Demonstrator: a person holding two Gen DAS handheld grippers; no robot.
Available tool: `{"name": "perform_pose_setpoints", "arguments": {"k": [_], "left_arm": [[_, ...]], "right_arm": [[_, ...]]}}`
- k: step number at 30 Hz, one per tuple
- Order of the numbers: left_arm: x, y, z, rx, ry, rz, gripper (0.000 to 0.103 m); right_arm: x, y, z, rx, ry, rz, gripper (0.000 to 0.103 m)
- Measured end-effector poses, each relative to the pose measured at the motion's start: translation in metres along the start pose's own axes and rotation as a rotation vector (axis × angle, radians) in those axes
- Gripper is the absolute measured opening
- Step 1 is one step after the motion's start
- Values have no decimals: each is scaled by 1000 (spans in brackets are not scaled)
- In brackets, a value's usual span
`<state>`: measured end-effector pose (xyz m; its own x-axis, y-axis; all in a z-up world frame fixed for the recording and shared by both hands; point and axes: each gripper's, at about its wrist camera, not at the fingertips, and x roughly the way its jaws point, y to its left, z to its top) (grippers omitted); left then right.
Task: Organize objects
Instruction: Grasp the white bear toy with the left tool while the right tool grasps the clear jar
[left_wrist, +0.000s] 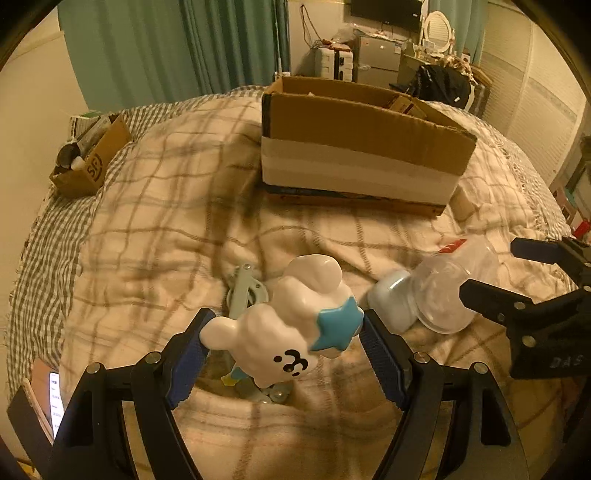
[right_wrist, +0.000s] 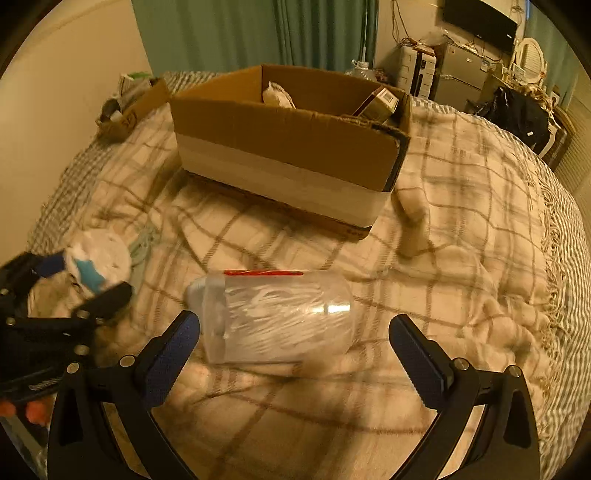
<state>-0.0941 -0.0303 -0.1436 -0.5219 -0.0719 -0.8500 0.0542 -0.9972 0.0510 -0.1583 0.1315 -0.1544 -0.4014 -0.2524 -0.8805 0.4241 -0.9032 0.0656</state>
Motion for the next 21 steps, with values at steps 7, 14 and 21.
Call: {"name": "perform_pose_setpoints", "arguments": {"k": [7, 14, 21], "left_arm": [[8, 4, 2, -9, 21, -7, 81], [6, 8, 2, -18, 32, -16, 81], [-11, 12, -3, -43, 17, -29, 81]], "right_arm": [[25, 2, 5, -1, 69, 34, 102], [32, 9, 4, -15, 101, 41, 91], [-2, 9, -1, 14, 19, 17, 90]]}}
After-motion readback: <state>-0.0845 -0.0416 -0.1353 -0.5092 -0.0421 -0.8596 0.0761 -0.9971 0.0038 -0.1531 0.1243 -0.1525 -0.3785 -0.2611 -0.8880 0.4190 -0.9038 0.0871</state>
